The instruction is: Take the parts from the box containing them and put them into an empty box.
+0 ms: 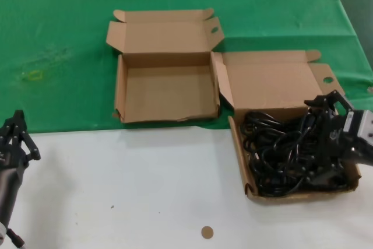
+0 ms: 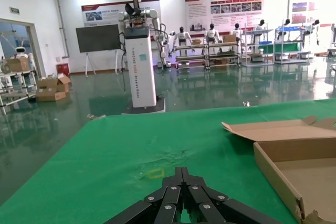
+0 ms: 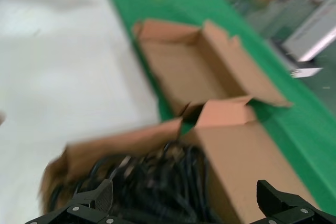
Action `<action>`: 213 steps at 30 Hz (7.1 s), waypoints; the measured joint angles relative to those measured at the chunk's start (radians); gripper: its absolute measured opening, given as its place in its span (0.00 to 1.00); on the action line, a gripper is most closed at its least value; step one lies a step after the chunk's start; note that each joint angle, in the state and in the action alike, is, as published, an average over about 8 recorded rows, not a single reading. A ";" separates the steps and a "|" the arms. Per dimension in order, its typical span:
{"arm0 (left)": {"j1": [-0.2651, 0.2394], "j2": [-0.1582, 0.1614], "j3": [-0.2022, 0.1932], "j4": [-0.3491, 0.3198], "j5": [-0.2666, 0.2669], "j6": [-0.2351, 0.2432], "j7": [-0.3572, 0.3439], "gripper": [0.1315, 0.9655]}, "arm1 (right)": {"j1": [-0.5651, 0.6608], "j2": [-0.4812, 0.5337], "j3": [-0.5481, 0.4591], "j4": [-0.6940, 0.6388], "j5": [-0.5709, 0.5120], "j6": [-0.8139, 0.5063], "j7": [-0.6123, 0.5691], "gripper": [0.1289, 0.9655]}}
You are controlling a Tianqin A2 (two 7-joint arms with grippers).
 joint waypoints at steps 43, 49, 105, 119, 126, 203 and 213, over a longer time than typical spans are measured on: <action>0.000 0.000 0.000 0.000 0.000 0.000 0.000 0.01 | 0.223 -0.359 0.299 -0.429 -0.432 -0.755 -0.392 0.89; 0.000 0.000 0.000 0.000 0.000 0.000 0.000 0.01 | 0.228 -0.376 0.306 -0.452 -0.450 -0.779 -0.410 0.79; 0.000 0.000 0.000 0.000 0.000 0.000 0.000 0.01 | 0.477 -0.488 0.315 -0.442 -0.553 -0.946 -0.291 0.11; 0.000 0.000 0.000 0.000 0.000 0.000 0.000 0.01 | 0.635 -0.741 0.229 -0.676 -0.618 -0.890 -0.329 0.11; 0.000 0.000 0.000 0.000 0.000 0.000 0.000 0.01 | 0.705 -0.877 0.199 -0.847 -0.628 -0.848 -0.384 0.11; 0.000 0.000 0.000 0.000 0.000 0.000 0.000 0.23 | 0.539 -1.081 0.397 -1.102 -0.449 -0.426 -0.540 0.93; 0.000 0.000 0.000 0.000 0.000 0.000 0.000 0.49 | 0.345 -1.056 0.471 -0.916 -0.382 -0.294 -0.472 0.99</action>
